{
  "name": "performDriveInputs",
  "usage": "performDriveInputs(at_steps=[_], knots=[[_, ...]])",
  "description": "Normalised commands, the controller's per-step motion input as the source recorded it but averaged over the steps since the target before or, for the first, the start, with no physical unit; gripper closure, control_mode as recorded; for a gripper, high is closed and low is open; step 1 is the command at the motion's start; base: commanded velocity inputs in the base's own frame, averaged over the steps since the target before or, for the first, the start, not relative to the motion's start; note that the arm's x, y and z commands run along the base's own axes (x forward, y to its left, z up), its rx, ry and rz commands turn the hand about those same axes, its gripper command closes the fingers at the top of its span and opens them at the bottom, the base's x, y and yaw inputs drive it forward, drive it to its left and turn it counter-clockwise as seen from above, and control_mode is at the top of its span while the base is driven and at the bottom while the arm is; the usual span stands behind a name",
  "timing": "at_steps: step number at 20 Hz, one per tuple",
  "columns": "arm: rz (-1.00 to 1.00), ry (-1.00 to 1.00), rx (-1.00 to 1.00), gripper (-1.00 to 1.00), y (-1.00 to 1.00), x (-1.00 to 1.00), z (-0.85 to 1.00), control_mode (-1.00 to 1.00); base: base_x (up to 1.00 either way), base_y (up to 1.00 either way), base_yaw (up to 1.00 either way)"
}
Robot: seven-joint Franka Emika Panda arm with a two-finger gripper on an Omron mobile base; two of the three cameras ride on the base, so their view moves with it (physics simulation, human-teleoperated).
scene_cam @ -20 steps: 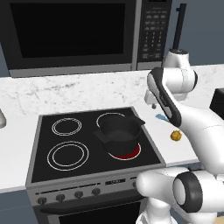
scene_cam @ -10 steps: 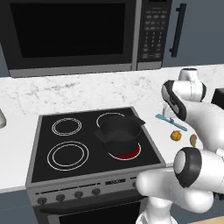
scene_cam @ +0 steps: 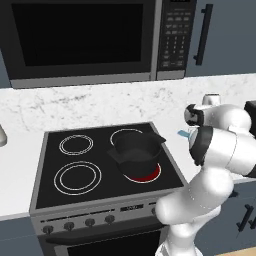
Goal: Put the sweet potato and squash in the pot. Retrieve the spatula and lightly stir the vegetables in the pot.
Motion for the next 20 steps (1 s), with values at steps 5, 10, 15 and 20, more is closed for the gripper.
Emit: performDriveInputs(at_steps=[5, 10, 15, 20], knots=[[0.0, 0.0, 0.0, -1.0, -0.09, 0.56, -0.74, -1.0, 0.0, 0.0, 0.0], [0.0, 0.0, 0.0, -1.0, -0.1, 0.27, -0.56, -1.0, 0.0, 0.0, 0.0], [0.0, -0.03, 0.0, -1.0, -0.02, 0.07, -0.31, -1.0, 0.0, 0.0, 0.0], [0.0, -0.16, 0.0, 1.0, 0.1, -0.76, -0.01, -1.0, 0.0, 0.0, 0.0]])
